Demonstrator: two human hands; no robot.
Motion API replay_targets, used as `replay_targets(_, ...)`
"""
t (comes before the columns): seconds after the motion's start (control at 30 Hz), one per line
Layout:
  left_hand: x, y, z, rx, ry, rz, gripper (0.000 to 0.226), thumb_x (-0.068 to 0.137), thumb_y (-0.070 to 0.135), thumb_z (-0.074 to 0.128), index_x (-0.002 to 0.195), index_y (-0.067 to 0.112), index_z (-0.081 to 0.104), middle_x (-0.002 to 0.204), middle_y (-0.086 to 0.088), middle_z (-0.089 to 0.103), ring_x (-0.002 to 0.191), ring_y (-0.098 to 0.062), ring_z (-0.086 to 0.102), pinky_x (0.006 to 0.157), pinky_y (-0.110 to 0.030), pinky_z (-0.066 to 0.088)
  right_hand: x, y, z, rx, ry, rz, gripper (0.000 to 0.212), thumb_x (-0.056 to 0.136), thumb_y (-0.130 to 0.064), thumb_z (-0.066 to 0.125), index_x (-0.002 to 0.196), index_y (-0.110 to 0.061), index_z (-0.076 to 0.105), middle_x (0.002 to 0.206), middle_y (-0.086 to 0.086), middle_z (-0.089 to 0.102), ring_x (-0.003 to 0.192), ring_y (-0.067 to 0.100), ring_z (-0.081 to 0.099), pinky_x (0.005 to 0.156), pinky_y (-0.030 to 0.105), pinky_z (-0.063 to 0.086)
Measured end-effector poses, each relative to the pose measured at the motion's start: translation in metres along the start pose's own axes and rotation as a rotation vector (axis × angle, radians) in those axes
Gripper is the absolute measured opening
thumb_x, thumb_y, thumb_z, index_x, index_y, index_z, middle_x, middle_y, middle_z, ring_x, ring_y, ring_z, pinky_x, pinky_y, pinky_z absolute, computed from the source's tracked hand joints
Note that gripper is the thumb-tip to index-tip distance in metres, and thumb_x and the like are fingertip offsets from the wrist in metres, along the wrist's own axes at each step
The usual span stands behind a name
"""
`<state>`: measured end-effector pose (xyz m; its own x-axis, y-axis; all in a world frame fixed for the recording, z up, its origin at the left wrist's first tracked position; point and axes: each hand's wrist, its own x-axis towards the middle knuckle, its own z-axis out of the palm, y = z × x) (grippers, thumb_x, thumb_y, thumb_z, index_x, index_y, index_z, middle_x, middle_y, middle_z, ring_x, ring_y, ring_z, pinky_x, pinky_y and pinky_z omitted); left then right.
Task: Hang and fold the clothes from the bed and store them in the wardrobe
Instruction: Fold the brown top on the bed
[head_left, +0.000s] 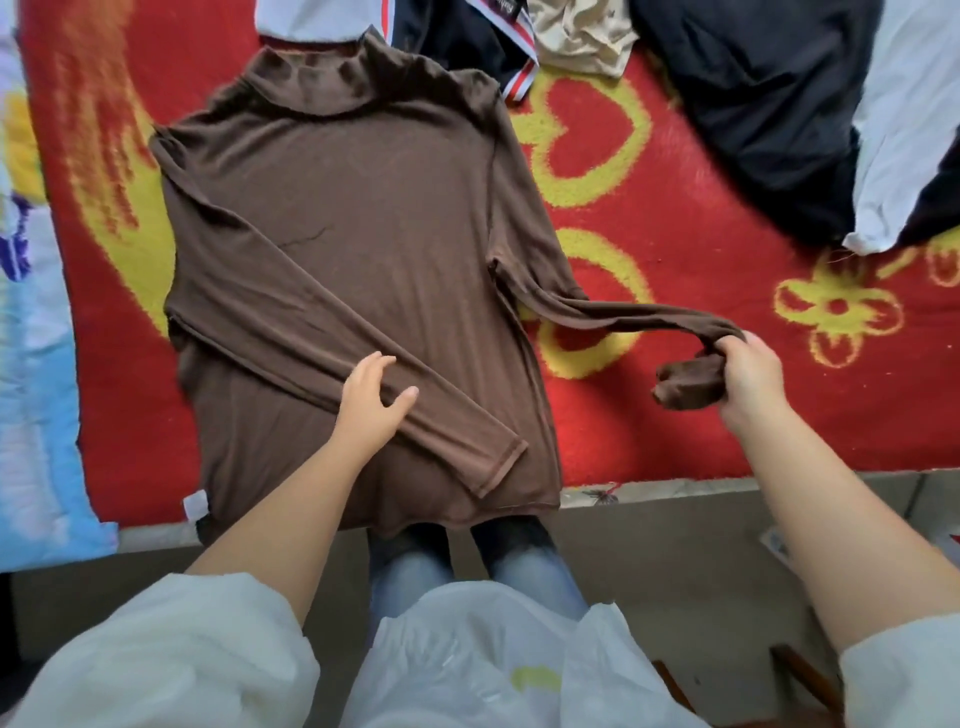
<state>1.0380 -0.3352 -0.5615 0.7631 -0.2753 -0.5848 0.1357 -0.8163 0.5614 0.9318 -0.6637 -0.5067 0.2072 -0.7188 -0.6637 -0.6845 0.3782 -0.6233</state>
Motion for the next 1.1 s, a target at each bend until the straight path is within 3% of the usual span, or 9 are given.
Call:
replay_targets(0.13, -0.012, -0.009, -0.033, -0.102, 0.138, -0.065, 0.038, 0.088, 0.010, 0.059, 0.123, -0.003, 0.051, 0.126, -0.020, 0.048, 0.118, -0.032, 0.045, 0.101, -0.036, 0.035, -0.064, -0.063, 0.042, 0.149, -0.118, -0.311, 0.034, 0.086, 0.008, 0.038, 0.082, -0.021, 0.053, 0.080, -0.003, 0.055, 0.071, 0.006, 0.052, 0.072, 0.021, 0.043)
replay_targets(0.23, -0.025, -0.026, -0.064, -0.123, 0.165, -0.115, 0.033, 0.090, 0.011, 0.057, 0.120, -0.002, 0.053, 0.123, -0.019, 0.051, 0.115, -0.029, 0.047, 0.092, -0.025, 0.033, -0.134, -0.061, 0.092, 0.088, -0.518, -0.399, 0.032, 0.083, 0.007, 0.052, 0.104, -0.017, 0.053, 0.094, -0.005, 0.057, 0.081, -0.001, 0.056, 0.077, 0.017, 0.046)
replay_targets(0.33, -0.035, -0.051, -0.099, -0.134, 0.153, -0.170, 0.030, 0.091, 0.012, 0.054, 0.119, -0.001, 0.055, 0.121, -0.018, 0.055, 0.115, -0.030, 0.049, 0.092, -0.029, 0.035, -0.184, -0.022, 0.135, -0.386, -0.965, -0.320, 0.052, 0.088, -0.003, 0.058, 0.135, -0.016, 0.040, 0.117, -0.005, 0.051, 0.108, 0.001, 0.049, 0.094, 0.016, 0.038)
replay_targets(0.43, -0.039, -0.081, -0.130, -0.148, 0.111, -0.271, 0.029, 0.094, 0.014, 0.051, 0.118, 0.000, 0.055, 0.118, -0.017, 0.057, 0.112, -0.030, 0.051, 0.090, -0.032, 0.037, -0.189, 0.025, 0.154, -0.595, -0.778, -0.227, 0.044, 0.091, -0.014, 0.055, 0.134, -0.012, 0.045, 0.125, 0.003, 0.053, 0.117, 0.014, 0.051, 0.087, 0.012, 0.034)
replay_targets(0.57, -0.031, -0.105, -0.137, -0.201, -0.043, -0.368, 0.028, 0.094, 0.027, 0.050, 0.112, 0.006, 0.057, 0.113, -0.013, 0.059, 0.113, -0.031, 0.054, 0.091, -0.037, 0.041, -0.167, 0.069, 0.158, -0.700, -0.547, -0.101, 0.015, 0.095, -0.016, 0.047, 0.100, -0.011, 0.060, 0.091, 0.003, 0.060, 0.074, 0.009, 0.053, 0.065, 0.020, 0.037)
replay_targets(0.67, -0.023, -0.114, -0.122, -0.070, -0.176, -0.416, 0.053, 0.090, 0.037, 0.055, 0.130, 0.003, 0.046, 0.131, -0.012, 0.051, 0.122, -0.028, 0.047, 0.098, -0.033, 0.036, -0.156, 0.082, 0.167, -0.622, -0.478, -0.005, 0.017, 0.096, -0.013, 0.044, 0.084, -0.012, 0.057, 0.076, 0.003, 0.059, 0.064, 0.010, 0.050, 0.065, 0.020, 0.039)
replay_targets(0.8, -0.020, -0.119, -0.102, 0.189, -0.151, -0.345, 0.058, 0.084, 0.040, 0.063, 0.126, 0.003, 0.048, 0.128, -0.016, 0.049, 0.119, -0.031, 0.047, 0.095, -0.035, 0.038, -0.144, 0.075, 0.191, -0.544, -0.440, 0.074, 0.022, 0.096, -0.011, 0.043, 0.077, -0.016, 0.053, 0.070, 0.000, 0.055, 0.060, 0.010, 0.049, 0.060, 0.018, 0.040)
replay_targets(0.97, -0.036, -0.112, -0.092, 0.466, -0.080, -0.156, 0.059, 0.084, 0.034, 0.063, 0.130, 0.007, 0.037, 0.130, -0.014, 0.040, 0.119, -0.031, 0.039, 0.093, -0.037, 0.037, -0.128, 0.057, 0.233, -0.383, -0.333, 0.122, 0.012, 0.097, -0.013, 0.041, 0.102, -0.014, 0.051, 0.089, 0.005, 0.054, 0.073, 0.014, 0.054, 0.058, 0.018, 0.043)
replay_targets(1.1, -0.046, -0.121, -0.081, 0.639, -0.062, 0.061, 0.057, 0.080, 0.053, 0.060, 0.114, 0.010, 0.045, 0.118, -0.008, 0.044, 0.107, -0.026, 0.043, 0.085, -0.034, 0.037, -0.113, 0.043, 0.265, -0.091, -0.200, 0.193, 0.042, 0.097, -0.014, 0.044, 0.136, -0.002, 0.034, 0.108, 0.014, 0.055, 0.107, 0.027, 0.056, 0.079, 0.028, 0.048)
